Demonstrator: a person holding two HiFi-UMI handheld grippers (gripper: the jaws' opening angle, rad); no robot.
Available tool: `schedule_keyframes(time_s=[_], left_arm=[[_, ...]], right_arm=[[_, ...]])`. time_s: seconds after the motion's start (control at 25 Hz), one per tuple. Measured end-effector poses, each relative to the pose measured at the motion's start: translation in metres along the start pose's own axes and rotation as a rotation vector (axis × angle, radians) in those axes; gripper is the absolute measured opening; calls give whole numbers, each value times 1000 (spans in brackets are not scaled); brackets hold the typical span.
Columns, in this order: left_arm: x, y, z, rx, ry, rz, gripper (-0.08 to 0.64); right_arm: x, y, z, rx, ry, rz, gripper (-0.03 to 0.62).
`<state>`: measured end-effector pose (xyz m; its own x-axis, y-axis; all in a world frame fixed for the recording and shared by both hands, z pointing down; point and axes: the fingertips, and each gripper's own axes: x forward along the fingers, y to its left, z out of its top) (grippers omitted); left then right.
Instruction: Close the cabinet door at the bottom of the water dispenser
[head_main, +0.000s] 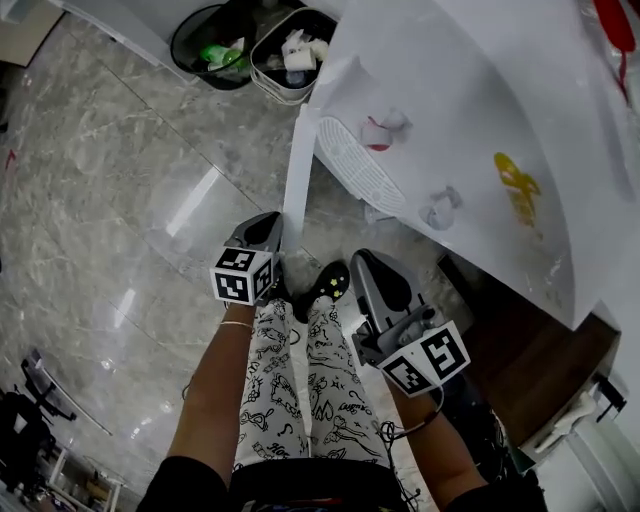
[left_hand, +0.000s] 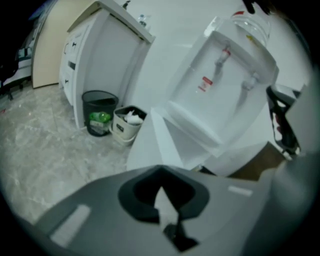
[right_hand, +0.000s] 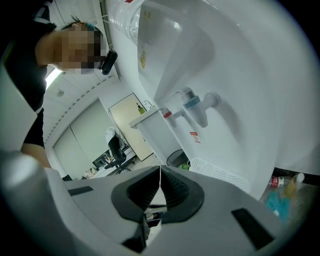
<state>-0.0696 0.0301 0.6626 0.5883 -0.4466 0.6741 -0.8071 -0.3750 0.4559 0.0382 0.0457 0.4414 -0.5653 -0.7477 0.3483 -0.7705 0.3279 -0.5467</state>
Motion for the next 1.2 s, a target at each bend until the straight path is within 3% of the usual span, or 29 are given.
schedule_keyframes(time_s=[0.12, 0.4, 0.76, 1.0, 1.2], left_arm=[[22, -30, -9, -39, -9, -17, -3], [71, -78, 2, -21, -42, -106, -3], [117, -114, 11, -48, -60, -141, -3], [136, -133, 21, -40, -68, -194, -4], [116, -132, 19, -8, -61, -209, -3]], right_arm=[[-8, -6, -3, -4, 1, 7, 17], [-29, -24, 8, 19, -36, 11, 17], [-58, -11, 30, 8, -135, 174, 17], [-62, -18, 36, 3, -151, 162, 17], [-62, -26, 37, 27, -169, 126, 17]])
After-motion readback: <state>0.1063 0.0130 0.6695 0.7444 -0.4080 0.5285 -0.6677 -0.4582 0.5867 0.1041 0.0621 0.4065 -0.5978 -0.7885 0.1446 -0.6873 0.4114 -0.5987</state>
